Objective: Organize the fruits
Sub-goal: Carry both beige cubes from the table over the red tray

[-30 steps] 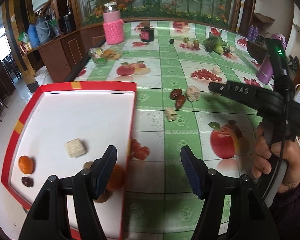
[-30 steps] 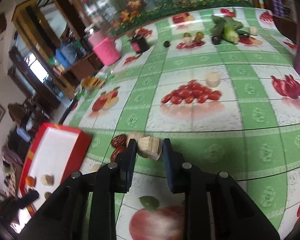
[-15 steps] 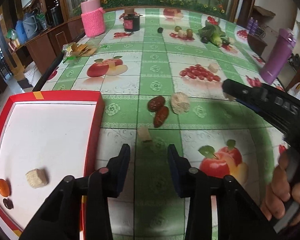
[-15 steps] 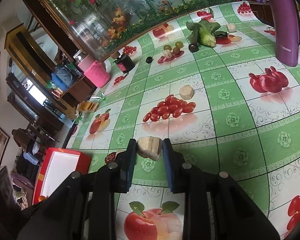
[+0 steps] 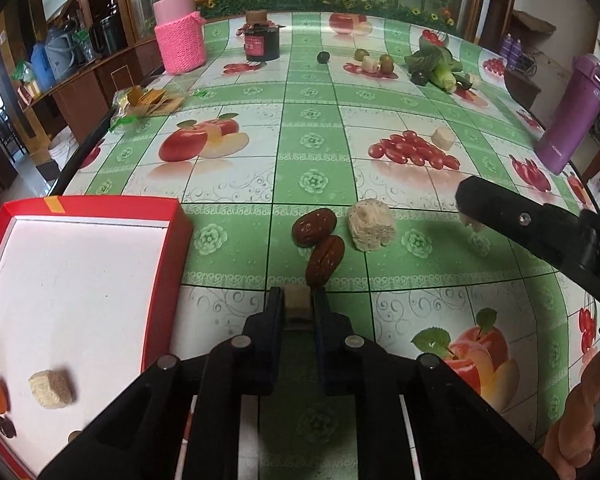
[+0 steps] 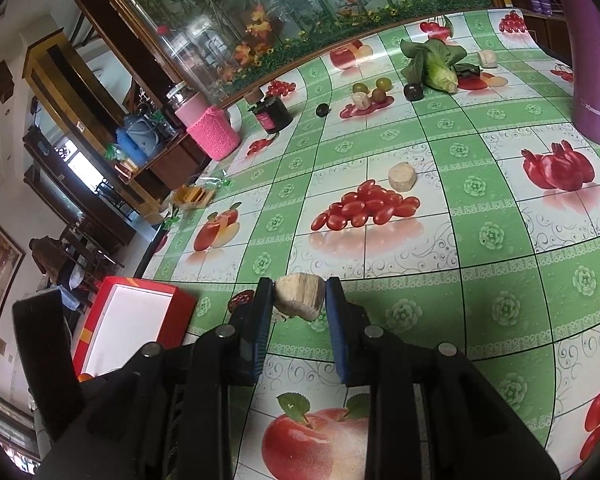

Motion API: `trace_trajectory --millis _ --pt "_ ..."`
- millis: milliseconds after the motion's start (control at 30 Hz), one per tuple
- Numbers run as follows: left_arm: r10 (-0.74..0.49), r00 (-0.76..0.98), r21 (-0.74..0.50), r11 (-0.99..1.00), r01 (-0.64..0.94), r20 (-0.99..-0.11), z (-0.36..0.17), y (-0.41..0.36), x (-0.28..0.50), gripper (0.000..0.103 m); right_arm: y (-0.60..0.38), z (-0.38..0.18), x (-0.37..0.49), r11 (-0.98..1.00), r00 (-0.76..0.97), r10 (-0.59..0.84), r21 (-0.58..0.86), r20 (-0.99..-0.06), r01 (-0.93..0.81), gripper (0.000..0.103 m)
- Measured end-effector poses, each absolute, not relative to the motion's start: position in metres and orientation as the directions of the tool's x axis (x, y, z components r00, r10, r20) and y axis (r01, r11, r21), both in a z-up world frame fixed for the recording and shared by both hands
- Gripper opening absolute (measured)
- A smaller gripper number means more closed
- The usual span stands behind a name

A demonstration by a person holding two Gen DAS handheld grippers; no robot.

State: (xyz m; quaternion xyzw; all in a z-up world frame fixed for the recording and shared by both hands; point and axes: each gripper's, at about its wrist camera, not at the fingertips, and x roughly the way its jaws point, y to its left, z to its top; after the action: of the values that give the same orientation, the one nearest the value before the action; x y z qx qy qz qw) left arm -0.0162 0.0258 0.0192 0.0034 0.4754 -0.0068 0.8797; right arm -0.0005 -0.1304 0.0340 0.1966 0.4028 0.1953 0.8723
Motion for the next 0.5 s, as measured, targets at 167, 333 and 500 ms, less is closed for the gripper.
trace_trajectory --millis 167,333,500 --pt "0.033 0.578 0.065 0.997 0.035 -0.815 0.020 0.017 -0.023 0.012 -0.130 0.033 -0.001 0.847 0.600 0.498 0.499 -0.626 -0.182 0.029" --pt "0.044 0.589 0.075 0.997 0.030 -0.807 0.022 0.016 -0.031 0.012 -0.127 0.030 0.001 0.856 0.600 0.485 0.484 -0.636 -0.180 0.029" --pt "0.030 0.591 0.059 0.998 0.030 -0.806 0.022 0.015 -0.041 0.012 -0.127 0.024 0.005 0.865 0.584 0.471 0.477 -0.661 -0.159 0.029"
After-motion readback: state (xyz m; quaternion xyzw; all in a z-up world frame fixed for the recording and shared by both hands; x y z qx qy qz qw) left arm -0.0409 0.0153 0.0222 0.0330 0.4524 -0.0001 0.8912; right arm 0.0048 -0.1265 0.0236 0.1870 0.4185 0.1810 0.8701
